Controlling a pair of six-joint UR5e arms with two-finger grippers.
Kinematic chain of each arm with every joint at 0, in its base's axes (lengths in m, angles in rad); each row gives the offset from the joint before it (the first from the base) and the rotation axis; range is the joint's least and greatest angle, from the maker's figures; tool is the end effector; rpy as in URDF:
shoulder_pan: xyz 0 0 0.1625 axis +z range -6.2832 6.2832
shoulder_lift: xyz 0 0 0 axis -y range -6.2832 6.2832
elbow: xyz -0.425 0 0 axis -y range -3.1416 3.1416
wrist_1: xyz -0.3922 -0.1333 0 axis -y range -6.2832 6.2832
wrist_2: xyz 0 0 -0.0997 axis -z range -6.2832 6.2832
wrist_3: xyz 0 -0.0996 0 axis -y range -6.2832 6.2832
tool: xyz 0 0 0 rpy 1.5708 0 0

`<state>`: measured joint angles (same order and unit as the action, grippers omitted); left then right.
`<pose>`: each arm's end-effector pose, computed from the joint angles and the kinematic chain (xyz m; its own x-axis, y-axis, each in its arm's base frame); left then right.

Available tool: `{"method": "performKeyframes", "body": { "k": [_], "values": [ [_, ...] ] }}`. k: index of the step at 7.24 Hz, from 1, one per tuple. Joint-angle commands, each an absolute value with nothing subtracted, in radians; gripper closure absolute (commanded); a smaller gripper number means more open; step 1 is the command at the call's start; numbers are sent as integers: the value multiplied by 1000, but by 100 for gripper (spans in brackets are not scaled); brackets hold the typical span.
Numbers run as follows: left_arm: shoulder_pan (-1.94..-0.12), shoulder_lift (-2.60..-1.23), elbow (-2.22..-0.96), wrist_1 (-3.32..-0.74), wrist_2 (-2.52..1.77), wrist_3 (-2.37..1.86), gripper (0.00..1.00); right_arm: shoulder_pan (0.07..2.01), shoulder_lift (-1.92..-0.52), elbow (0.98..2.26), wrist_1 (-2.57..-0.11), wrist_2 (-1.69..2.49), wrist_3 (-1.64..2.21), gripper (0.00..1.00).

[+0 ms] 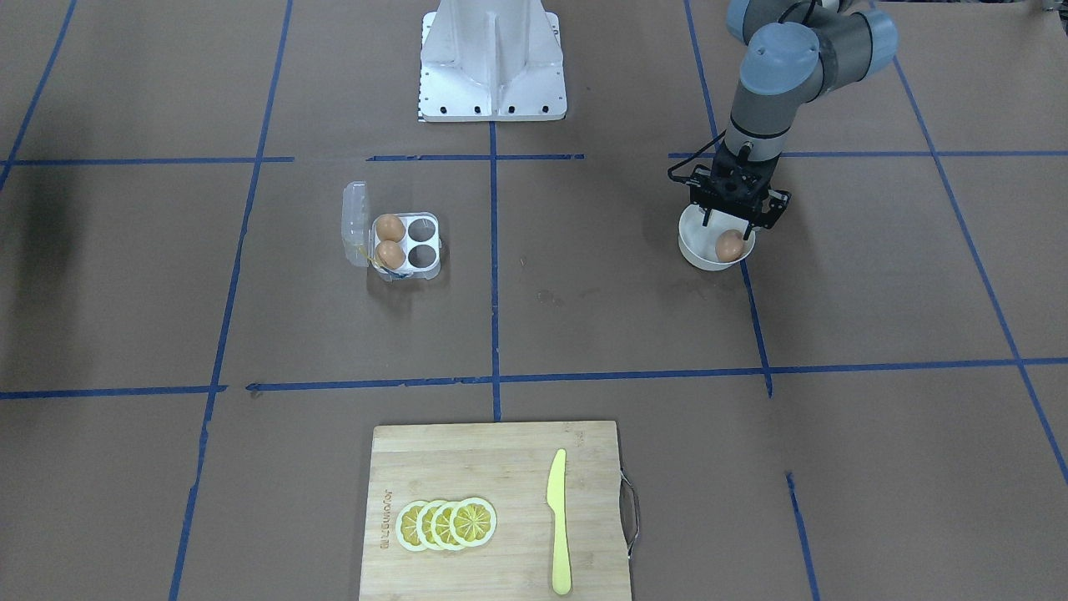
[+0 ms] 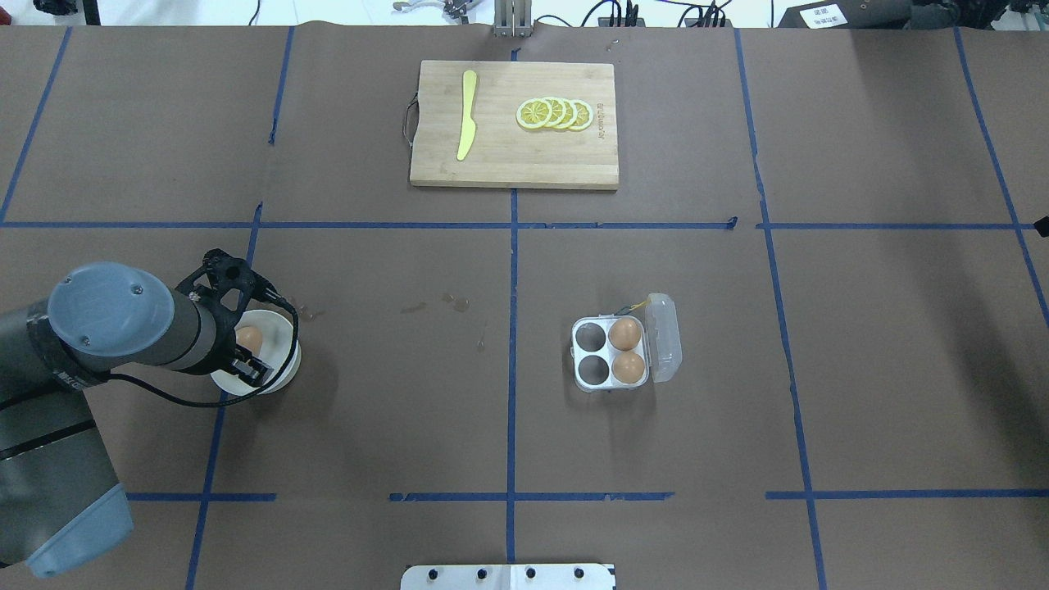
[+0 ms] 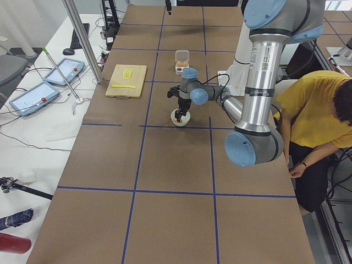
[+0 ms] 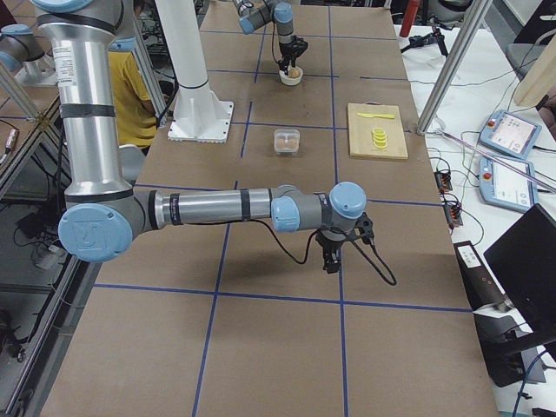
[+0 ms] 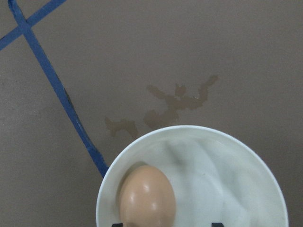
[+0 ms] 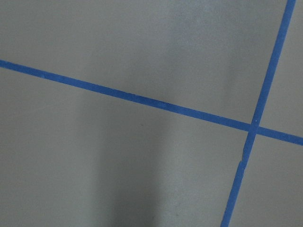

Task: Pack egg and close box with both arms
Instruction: 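Close the left gripper around the brown egg in the bowl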

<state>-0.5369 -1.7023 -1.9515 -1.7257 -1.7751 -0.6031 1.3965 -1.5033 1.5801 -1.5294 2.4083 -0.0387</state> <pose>0.4030 -0.3715 0.4065 0.7065 0.5179 -0.4822 -0.3331 0.8446 0.4192 -0.0329 -0.5289 0.6109 0.6368 -0.2400 0.7327 0.1970 0.9694 0.1464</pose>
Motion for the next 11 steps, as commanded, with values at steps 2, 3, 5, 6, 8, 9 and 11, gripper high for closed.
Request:
{"method": "performKeyframes", "body": {
  "k": [2, 3, 5, 6, 8, 9, 11],
  "values": [
    [-531, -1709, -1944, -1726, -1775, -603, 33, 1396, -1503, 1578, -1529, 2407, -40, 0],
    [-529, -1709, -1941, -1726, -1775, -603, 34, 1396, -1508, 1578, -1529, 2407, -41, 0],
    [-529, -1717, -1933, -1726, -1775, -601, 36, 1397, -1511, 1578, -1529, 2407, -41, 0],
    [-529, -1717, -1931, -1726, -1775, -592, 36, 1397, -1511, 1578, -1529, 2407, -41, 0],
    [-531, -1724, -1928, -1726, -1776, -588, 35, 1397, -1511, 1578, -1529, 2407, -41, 0],
    [-532, -1724, -1928, -1724, -1776, -588, 31, 1397, -1511, 1580, -1529, 2407, -40, 0],
    [-537, -1724, -1930, -1723, -1778, -588, 27, 1397, -1511, 1580, -1529, 2407, -40, 0]
  ]
}}
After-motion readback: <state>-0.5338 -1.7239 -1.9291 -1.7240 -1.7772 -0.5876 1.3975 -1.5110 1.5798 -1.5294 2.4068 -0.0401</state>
